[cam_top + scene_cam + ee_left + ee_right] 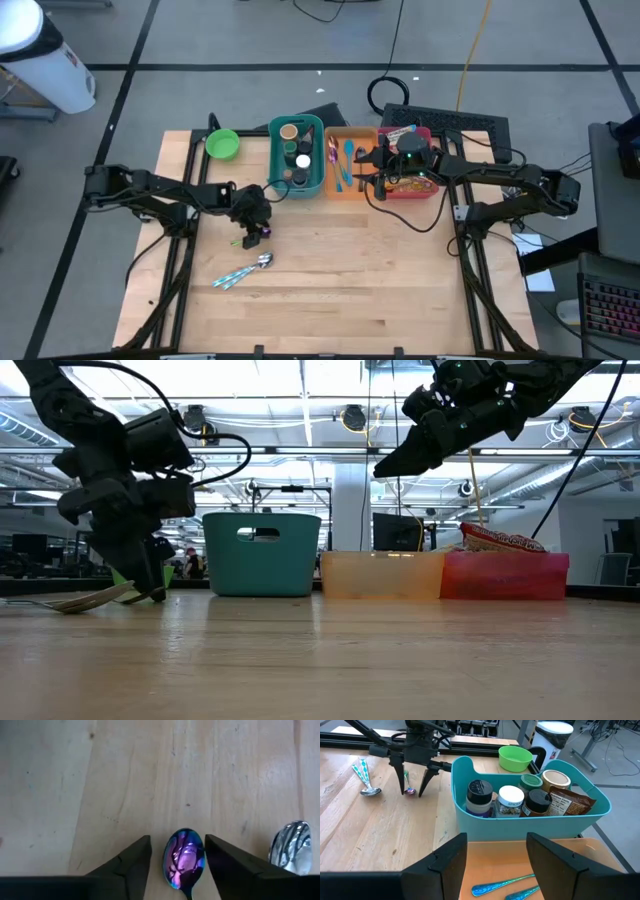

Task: Pick & Place Food Item
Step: Put the purple spoon into the orange bin

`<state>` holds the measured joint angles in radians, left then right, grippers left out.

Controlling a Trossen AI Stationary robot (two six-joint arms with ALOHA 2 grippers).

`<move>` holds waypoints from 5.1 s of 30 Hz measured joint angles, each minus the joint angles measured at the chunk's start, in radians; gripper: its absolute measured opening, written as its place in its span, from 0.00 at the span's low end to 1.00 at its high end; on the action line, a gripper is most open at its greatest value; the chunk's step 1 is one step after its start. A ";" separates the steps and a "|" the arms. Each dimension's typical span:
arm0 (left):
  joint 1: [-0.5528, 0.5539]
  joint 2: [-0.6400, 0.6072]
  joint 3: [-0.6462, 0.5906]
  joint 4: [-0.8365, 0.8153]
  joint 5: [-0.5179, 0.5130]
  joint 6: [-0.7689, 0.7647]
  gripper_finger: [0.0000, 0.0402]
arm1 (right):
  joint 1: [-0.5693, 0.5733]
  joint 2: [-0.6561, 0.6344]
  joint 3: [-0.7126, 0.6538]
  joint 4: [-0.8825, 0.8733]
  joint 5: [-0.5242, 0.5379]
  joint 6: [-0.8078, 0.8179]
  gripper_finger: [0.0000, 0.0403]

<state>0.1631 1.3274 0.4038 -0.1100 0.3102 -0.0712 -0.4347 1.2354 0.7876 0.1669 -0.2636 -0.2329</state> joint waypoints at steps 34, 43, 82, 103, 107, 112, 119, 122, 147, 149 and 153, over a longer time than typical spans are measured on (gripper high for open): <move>-0.043 -0.039 0.227 0.328 -0.322 0.078 0.02 | 0.000 0.000 0.000 0.000 0.000 0.021 0.49; -0.065 -0.023 0.296 0.430 -0.404 0.203 0.02 | 0.020 0.008 0.000 0.017 0.000 0.064 0.49; -0.026 0.253 0.331 0.982 -0.303 0.373 0.06 | 0.182 0.306 -0.001 0.616 -0.007 0.161 0.20; -0.067 0.234 0.331 0.985 -0.466 0.293 0.58 | 0.174 0.306 0.000 0.578 -0.054 0.115 0.00; -0.074 0.156 0.332 0.922 -0.464 0.272 0.73 | 0.128 0.265 0.000 0.481 -0.056 0.109 0.00; -0.075 0.055 0.331 0.766 -0.469 0.241 0.82 | 0.028 0.186 -0.001 0.394 -0.055 0.065 0.00; -0.067 0.044 0.331 0.695 -0.470 0.226 0.85 | -0.148 0.189 0.000 0.249 -0.054 0.054 0.00; -0.055 0.048 0.331 0.674 -0.476 0.225 0.85 | -0.186 0.209 0.000 0.159 -0.058 0.078 0.00; -0.026 0.048 0.331 0.634 -0.478 0.173 0.85 | -0.151 0.226 0.000 -0.034 -0.079 0.120 0.00; -0.026 0.048 0.331 0.629 -0.478 0.172 0.85 | -0.151 0.226 0.000 -0.041 -0.079 0.129 0.00; -0.026 0.048 0.331 0.628 -0.478 0.170 0.85 | -0.151 0.226 0.000 -0.046 -0.079 0.146 0.02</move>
<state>0.1371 1.3750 0.7345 0.5182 -0.1680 0.0989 -0.5861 1.4612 0.7876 0.1207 -0.3424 -0.0868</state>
